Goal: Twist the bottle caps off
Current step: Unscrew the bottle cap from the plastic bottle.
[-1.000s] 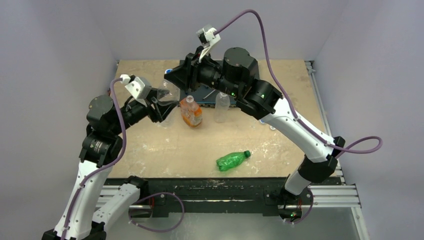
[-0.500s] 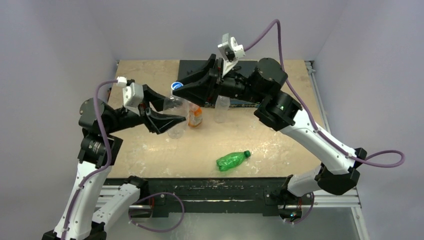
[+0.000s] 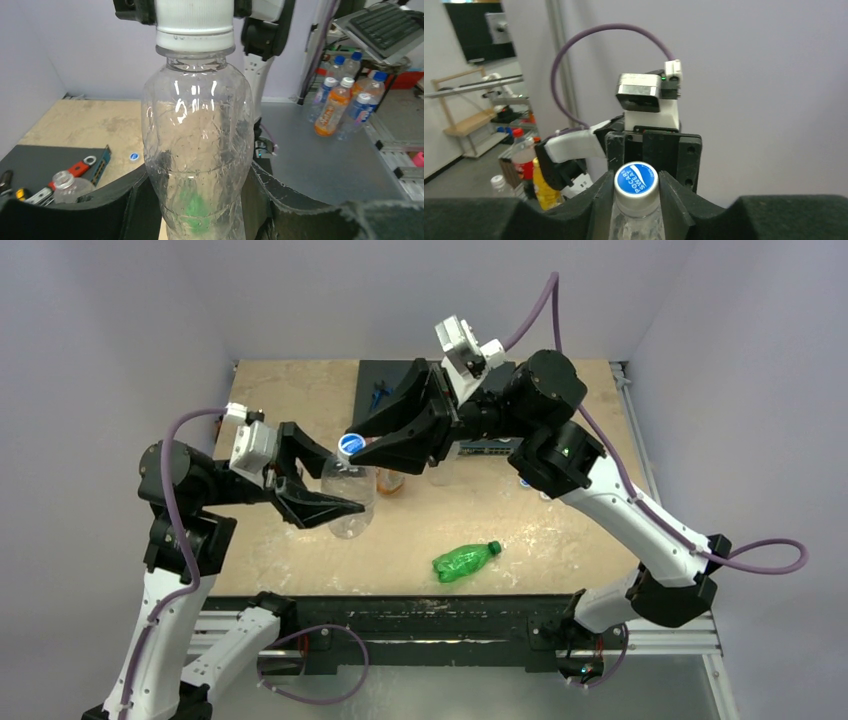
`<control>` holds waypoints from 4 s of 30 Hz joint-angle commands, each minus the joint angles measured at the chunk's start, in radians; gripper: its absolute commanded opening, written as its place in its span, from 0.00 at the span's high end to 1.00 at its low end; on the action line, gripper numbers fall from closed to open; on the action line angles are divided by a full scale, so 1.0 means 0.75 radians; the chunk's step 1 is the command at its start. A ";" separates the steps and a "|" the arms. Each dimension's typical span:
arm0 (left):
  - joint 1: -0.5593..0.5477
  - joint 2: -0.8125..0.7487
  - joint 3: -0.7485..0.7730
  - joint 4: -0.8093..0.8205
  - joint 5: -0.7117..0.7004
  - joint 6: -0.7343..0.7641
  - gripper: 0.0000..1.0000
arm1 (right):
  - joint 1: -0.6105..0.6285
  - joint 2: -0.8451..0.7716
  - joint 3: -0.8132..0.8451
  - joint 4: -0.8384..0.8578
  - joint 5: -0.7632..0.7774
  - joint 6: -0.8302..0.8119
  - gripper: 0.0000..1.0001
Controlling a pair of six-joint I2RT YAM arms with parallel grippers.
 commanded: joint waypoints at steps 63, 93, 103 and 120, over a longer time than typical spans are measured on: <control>0.002 0.024 0.040 0.053 -0.241 -0.002 0.88 | 0.085 -0.008 -0.001 -0.073 0.589 -0.052 1.00; 0.002 -0.047 -0.022 -0.149 -0.548 0.327 0.94 | 0.091 -0.023 0.014 -0.120 1.079 0.023 0.23; 0.002 -0.082 -0.065 -0.074 -0.809 0.326 0.95 | 0.147 0.014 0.009 -0.149 1.221 0.017 0.34; 0.002 -0.014 -0.024 -0.088 -0.599 0.220 0.00 | 0.164 0.116 0.126 -0.271 1.062 -0.050 1.00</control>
